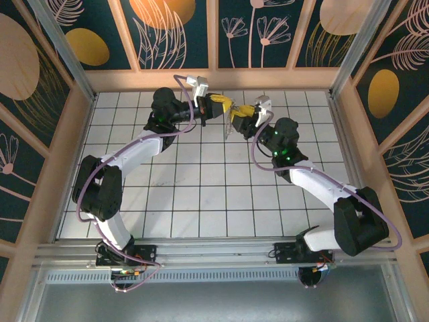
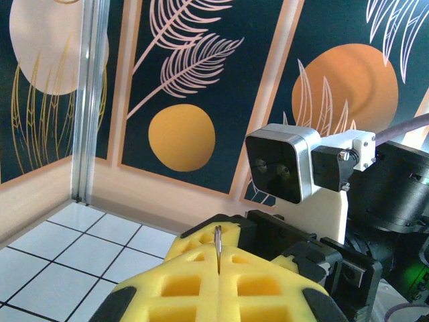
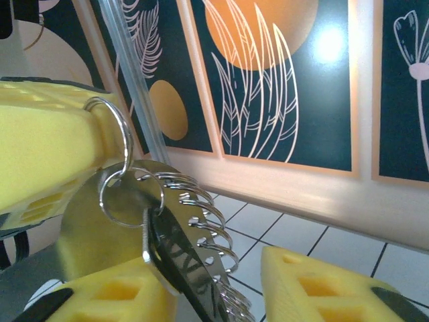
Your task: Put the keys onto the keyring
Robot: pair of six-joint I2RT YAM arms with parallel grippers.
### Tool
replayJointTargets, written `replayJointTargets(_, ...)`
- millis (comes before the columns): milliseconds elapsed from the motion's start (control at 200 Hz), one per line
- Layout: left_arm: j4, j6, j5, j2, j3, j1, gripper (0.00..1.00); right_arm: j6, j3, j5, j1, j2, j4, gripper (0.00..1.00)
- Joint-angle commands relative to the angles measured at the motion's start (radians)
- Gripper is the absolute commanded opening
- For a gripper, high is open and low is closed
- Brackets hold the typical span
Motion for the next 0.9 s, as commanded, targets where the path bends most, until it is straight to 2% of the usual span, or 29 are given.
replayJointTargets(0,0.023,-0.003,0.02,-0.035,0.018,0.001,0.0,-0.025,0.035,-0.044,-0.003,0.001,0.042,0.33)
replayJointTargets(165,0.023,-0.002,0.021,-0.035,0.017,0.001,0.0,-0.044,0.034,-0.06,-0.003,-0.011,0.022,0.22)
replayJointTargets(385,0.022,0.001,0.02,-0.034,0.017,0.001,0.0,-0.071,0.037,-0.067,-0.003,-0.029,-0.014,0.0)
replayJointTargets(606,0.017,0.007,0.017,-0.035,0.017,0.001,0.0,-0.108,0.043,-0.055,-0.003,-0.05,-0.068,0.0)
replayJointTargets(896,-0.083,0.088,0.02,-0.035,0.031,0.001,0.0,-0.231,0.103,-0.015,-0.005,-0.091,-0.272,0.0)
